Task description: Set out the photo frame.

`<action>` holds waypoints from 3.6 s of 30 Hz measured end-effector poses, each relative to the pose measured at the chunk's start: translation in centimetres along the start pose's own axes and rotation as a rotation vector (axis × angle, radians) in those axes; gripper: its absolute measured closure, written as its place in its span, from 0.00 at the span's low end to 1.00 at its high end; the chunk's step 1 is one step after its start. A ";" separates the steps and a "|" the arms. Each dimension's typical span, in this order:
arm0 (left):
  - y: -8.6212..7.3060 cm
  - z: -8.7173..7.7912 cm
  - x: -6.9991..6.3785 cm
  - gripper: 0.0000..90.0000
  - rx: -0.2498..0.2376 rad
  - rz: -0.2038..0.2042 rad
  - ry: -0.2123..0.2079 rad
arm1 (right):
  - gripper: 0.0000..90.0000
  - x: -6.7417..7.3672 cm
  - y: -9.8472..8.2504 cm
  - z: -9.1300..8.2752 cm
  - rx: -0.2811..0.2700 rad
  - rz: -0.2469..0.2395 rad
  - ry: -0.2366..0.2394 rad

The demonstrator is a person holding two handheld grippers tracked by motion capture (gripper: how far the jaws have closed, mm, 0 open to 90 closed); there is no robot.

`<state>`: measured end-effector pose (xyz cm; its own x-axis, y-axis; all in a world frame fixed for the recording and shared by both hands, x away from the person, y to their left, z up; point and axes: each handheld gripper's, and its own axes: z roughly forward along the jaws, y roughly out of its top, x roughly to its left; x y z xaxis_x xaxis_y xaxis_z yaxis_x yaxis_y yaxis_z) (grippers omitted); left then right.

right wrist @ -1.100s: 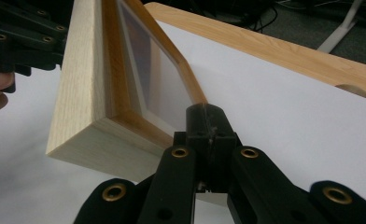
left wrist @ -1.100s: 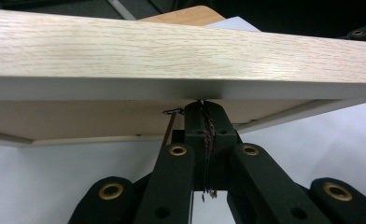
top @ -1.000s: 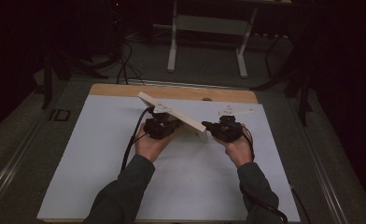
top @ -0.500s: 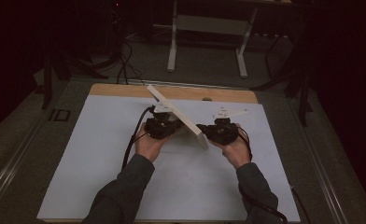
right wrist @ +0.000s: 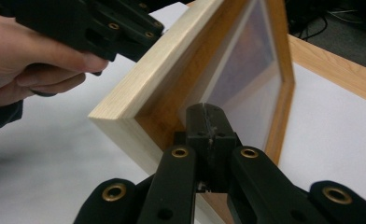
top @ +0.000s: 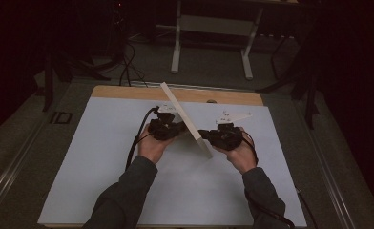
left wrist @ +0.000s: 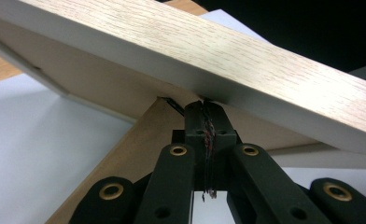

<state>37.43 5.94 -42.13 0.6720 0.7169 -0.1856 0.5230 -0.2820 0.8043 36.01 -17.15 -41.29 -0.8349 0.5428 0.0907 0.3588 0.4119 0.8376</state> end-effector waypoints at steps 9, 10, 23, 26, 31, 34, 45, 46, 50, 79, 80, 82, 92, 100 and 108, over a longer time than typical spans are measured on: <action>0.2 -0.7 -0.1 1.00 0.027 0.084 -0.065 | 1.00 0.6 0.0 0.0 0.008 -0.027 0.026; 0.2 -0.8 -0.1 1.00 0.028 0.087 -0.065 | 1.00 0.6 0.0 0.0 0.010 -0.028 0.028; 0.3 -0.6 0.9 1.00 0.025 0.057 -0.097 | 1.00 1.5 0.2 0.3 0.016 -0.056 0.059; 0.3 -0.6 1.1 1.00 0.027 0.051 -0.101 | 1.00 1.6 0.3 0.6 0.014 -0.056 0.064; 0.3 -0.6 1.7 1.00 0.023 0.036 -0.119 | 1.00 1.8 0.6 1.0 0.014 -0.051 0.062; 0.3 -0.6 2.0 1.00 0.023 0.024 -0.124 | 1.00 1.9 0.8 1.3 0.014 -0.052 0.062; 0.2 -0.6 2.9 1.00 0.032 -0.004 -0.125 | 1.00 2.6 1.7 2.5 0.015 -0.053 0.061; 0.1 -0.6 2.9 1.00 0.031 -0.008 -0.126 | 1.00 2.6 1.7 2.6 0.013 -0.048 0.063; 0.1 -0.6 3.2 0.99 0.033 -0.021 -0.136 | 1.00 2.5 1.7 2.7 0.010 -0.046 0.061; -0.2 -4.3 4.4 0.61 -0.069 -0.104 -0.026 | 0.77 0.5 -1.1 2.0 0.056 0.010 -0.001; -0.1 -4.5 4.3 0.61 -0.080 -0.105 -0.023 | 0.77 0.5 -1.1 2.0 0.059 0.008 -0.003; 0.0 -4.9 4.3 0.60 -0.095 -0.110 -0.011 | 0.77 0.5 -1.3 2.0 0.063 0.009 -0.005; 0.6 -5.9 3.1 0.50 -0.132 -0.118 -0.033 | 0.75 0.1 -1.8 1.8 0.068 0.019 -0.014; 0.8 -5.3 1.8 0.36 -0.121 -0.127 -0.053 | 0.75 -0.2 -2.2 1.5 0.074 0.026 -0.016; 0.8 -4.6 0.2 0.28 -0.114 -0.109 -0.059 | 0.75 -0.6 -2.7 1.4 0.077 0.043 -0.020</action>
<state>35.57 8.74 -38.95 0.6460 0.6995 -0.3055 0.5341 -0.1282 0.8357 36.08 -17.60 -44.38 -0.8099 0.5753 0.1141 0.4257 0.4428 0.7891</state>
